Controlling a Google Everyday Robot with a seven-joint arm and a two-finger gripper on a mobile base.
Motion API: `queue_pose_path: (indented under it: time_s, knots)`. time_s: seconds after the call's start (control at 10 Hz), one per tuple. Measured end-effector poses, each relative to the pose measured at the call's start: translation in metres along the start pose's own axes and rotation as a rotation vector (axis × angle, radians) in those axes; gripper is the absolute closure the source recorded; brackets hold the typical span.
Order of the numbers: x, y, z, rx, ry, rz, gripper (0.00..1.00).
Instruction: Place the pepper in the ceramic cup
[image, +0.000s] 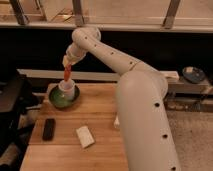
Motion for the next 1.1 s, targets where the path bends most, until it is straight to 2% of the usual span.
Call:
queue_pose_path:
  time_s: [0.2,0.3,1.1]
  knots:
    - [-0.0003,0.0015,0.0043,-0.033,-0.016,-0.015,0.22]
    - [0.0008,0.0021,0.0029,-0.053,-0.026,-0.019,0.22]
    - [0.0011,0.0015,0.0025,-0.054,-0.026,-0.018,0.22]
